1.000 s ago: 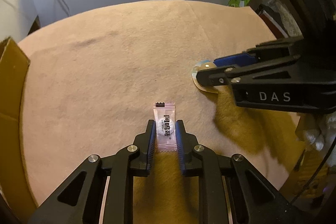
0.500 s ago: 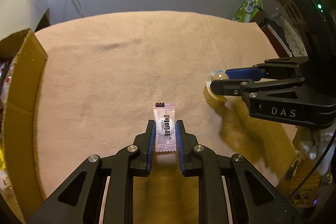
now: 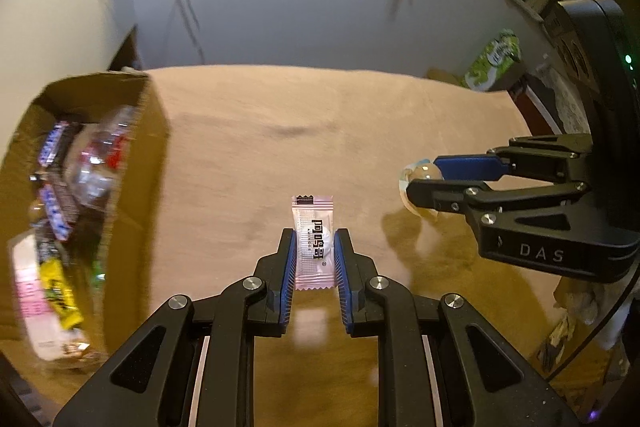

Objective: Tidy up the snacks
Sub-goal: 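Carry white packet and chocolate egg into the box with both grippers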

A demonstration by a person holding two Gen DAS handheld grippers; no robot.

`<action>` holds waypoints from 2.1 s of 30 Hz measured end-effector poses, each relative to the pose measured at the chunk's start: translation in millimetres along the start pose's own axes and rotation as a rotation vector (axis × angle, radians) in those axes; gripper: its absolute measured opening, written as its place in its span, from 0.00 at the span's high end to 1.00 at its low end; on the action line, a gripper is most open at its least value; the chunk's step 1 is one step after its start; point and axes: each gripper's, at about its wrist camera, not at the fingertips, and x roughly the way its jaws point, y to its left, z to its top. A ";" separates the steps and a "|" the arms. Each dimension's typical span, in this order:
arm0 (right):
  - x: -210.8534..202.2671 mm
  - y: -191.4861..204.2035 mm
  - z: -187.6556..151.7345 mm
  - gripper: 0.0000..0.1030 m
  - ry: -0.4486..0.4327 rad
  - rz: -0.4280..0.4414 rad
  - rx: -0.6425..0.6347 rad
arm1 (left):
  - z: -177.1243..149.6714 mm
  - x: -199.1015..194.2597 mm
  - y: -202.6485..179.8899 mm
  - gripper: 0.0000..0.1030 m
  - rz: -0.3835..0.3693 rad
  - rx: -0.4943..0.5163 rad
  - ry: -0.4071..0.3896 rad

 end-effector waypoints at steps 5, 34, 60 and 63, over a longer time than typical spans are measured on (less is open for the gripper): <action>-2.4 21.6 14.7 0.66 -0.013 0.016 -0.044 | 3.5 -11.6 21.5 0.83 0.026 -0.040 -0.028; 16.1 160.5 100.3 0.66 -0.050 0.095 -0.270 | -11.2 -65.1 125.6 0.83 0.142 -0.240 -0.125; 26.6 196.5 117.4 0.66 -0.051 0.130 -0.322 | -16.0 -80.9 163.4 0.83 0.197 -0.324 -0.156; 25.8 198.0 117.8 0.66 -0.053 0.134 -0.325 | -17.0 -82.1 164.3 0.83 0.200 -0.328 -0.155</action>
